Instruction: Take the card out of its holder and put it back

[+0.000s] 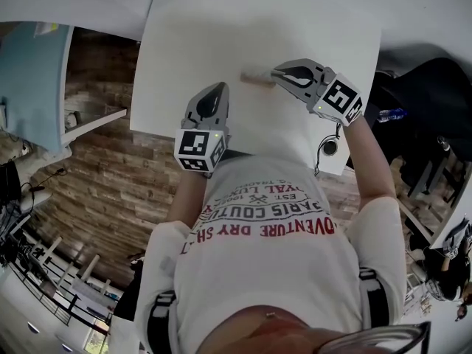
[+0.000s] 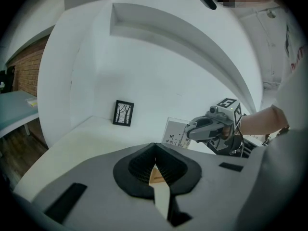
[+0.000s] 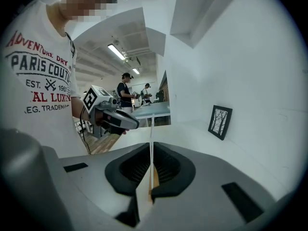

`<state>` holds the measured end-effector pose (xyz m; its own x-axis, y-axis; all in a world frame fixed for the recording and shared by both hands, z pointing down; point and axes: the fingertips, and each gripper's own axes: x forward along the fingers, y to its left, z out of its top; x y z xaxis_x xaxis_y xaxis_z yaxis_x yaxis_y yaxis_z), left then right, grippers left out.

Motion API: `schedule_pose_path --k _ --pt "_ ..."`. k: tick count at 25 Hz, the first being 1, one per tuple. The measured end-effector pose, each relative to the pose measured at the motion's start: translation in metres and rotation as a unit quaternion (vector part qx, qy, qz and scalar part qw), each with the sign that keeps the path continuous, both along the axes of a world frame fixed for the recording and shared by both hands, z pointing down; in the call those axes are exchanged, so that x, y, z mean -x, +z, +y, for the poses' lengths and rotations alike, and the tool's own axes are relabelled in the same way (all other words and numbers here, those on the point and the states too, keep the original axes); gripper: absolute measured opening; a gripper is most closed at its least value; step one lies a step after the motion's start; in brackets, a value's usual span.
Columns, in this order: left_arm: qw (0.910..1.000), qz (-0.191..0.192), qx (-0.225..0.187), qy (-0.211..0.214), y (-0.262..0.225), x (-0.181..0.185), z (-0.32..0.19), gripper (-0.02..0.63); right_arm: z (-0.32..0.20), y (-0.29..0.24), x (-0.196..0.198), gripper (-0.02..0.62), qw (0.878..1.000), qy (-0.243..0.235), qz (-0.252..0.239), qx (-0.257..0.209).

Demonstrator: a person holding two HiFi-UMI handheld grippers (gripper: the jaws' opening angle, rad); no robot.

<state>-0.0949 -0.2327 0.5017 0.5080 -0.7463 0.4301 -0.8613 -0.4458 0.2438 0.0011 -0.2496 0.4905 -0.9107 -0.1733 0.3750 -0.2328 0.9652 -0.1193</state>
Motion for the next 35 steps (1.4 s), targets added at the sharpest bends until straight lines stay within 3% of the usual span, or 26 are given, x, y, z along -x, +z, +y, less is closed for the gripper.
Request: schedule_pose_path --k 24,35 --pt "1.0000 -0.008 -0.003 -0.005 0.001 0.000 -0.016 0.025 -0.004 0.005 -0.005 0.035 1.000 -0.026 0.003 0.005" --pt "0.9999 -0.016 0.002 -0.002 0.007 0.003 -0.019 0.025 -0.004 0.034 -0.005 0.035 0.999 -0.027 0.020 0.014"
